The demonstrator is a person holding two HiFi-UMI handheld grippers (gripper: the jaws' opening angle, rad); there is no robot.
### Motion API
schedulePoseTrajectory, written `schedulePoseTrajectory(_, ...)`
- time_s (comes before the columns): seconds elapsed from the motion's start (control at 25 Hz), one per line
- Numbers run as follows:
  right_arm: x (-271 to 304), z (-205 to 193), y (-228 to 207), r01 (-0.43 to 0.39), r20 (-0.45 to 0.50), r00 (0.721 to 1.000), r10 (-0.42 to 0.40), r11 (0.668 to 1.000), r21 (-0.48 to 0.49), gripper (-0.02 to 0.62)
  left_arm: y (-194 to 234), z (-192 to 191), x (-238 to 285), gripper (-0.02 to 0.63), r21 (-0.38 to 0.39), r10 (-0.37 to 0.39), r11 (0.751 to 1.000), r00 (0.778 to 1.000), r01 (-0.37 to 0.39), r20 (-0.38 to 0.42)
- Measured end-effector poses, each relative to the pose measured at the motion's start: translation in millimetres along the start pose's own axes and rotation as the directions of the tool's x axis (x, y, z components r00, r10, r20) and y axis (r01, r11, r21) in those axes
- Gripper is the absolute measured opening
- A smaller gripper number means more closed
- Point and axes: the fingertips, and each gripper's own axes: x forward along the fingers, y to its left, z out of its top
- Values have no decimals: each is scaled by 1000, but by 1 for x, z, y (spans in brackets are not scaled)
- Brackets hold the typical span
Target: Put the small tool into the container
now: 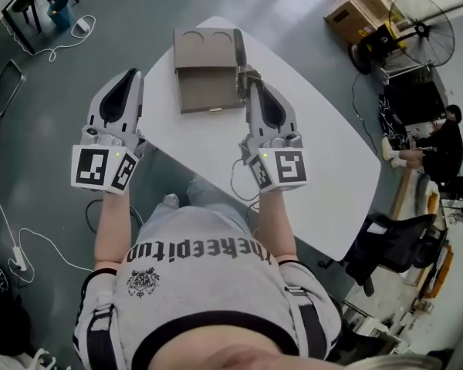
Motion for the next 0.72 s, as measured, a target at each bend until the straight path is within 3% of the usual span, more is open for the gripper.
schedulePoseTrajectory(0.28,32,-25,-14,-117,-83,991,108,986,-115,5,3,-8,13,12,-2,71,997,997,-71,-10)
schedulePoseTrajectory(0.52,56,-57,-10,-244,-163,963,217,954,-174,5,8,-17,18,12,11,130,991,991,-130,-38)
schedulePoseTrajectory(0.6,62,-73,-13,-267,-195,953,231,947,-181,5,10,-20,20,12,15,145,989,988,-145,-50)
schedulePoseTrajectory(0.72,70,-99,-18,-298,-247,940,235,917,-265,5,13,-29,21,12,21,162,987,984,-161,-73)
